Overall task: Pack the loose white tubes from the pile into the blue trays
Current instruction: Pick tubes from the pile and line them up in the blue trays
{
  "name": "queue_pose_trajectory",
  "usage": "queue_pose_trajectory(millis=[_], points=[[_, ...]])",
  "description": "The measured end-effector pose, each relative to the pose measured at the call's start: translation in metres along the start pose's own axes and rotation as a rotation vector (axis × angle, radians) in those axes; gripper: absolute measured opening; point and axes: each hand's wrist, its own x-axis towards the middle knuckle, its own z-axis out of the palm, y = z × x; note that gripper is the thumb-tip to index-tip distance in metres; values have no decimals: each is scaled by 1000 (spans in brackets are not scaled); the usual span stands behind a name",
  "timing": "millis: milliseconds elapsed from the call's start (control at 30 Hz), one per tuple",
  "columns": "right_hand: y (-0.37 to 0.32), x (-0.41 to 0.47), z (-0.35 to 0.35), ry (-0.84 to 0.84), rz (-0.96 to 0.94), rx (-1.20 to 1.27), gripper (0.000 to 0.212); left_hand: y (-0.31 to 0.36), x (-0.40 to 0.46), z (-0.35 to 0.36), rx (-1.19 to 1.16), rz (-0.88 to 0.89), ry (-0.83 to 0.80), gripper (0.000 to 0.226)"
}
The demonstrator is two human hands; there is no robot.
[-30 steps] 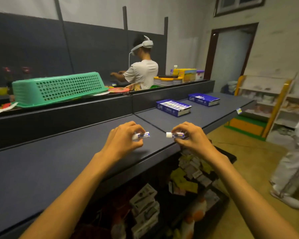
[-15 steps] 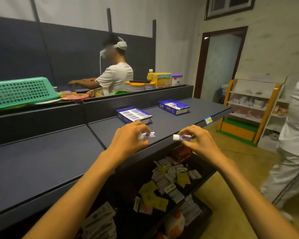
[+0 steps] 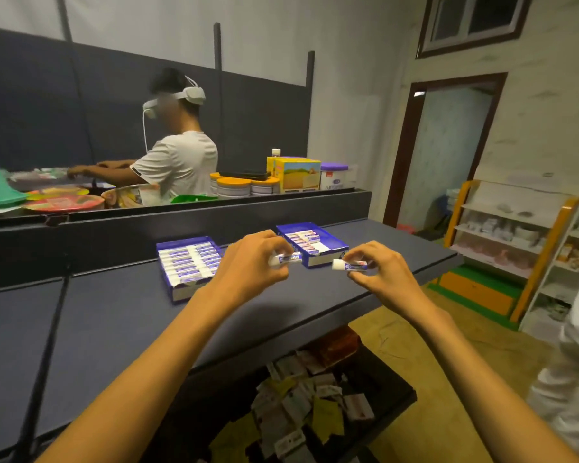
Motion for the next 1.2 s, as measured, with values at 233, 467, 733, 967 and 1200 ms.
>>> queue_pose_trajectory(millis=[233, 467, 733, 967, 1200], points=[[78, 66, 1, -33, -87, 48, 27, 0, 63, 53, 58, -73, -36, 28], [147, 132, 11, -95, -229, 166, 26, 4, 106, 99, 136, -238, 3, 28], [183, 194, 31, -257, -335, 253, 29, 14, 122, 121, 210, -436, 56, 24], [164, 231, 67, -396, -389, 215, 24, 8, 117, 122, 253, -547, 118, 21], [152, 252, 94, -499, -364, 58, 24, -10, 130, 121, 224, -540, 76, 24]])
